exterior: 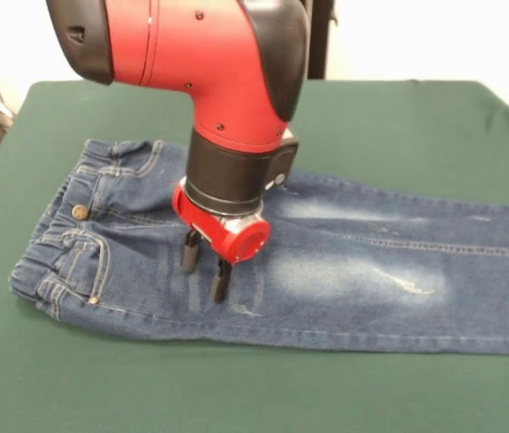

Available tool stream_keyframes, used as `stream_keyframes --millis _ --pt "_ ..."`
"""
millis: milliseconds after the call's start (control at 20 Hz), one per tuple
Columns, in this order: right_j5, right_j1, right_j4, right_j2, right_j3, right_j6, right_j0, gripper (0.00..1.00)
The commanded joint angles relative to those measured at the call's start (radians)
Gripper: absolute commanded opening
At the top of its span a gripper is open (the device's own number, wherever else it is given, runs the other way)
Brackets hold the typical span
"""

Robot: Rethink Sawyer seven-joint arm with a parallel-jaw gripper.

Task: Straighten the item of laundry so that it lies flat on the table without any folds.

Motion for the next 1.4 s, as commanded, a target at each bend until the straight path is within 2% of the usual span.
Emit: stream_keyframes --millis 50,500,750,950,1400 --pt "-0.019 0.091 0.007 -0.011 0.042 -0.009 0.043 1.00" --pt "-0.028 0.068 -0.008 -0.022 0.026 -0.039 0.052 1.00" --pt "0.037 -0.061 0.042 -0.024 0.120 -0.039 0.066 1.00" --pt "0.064 -0.093 0.050 -0.048 0.135 -0.022 0.084 1.00" --pt "0.090 -0.142 0.089 -0.031 0.162 -0.069 0.063 1.00"
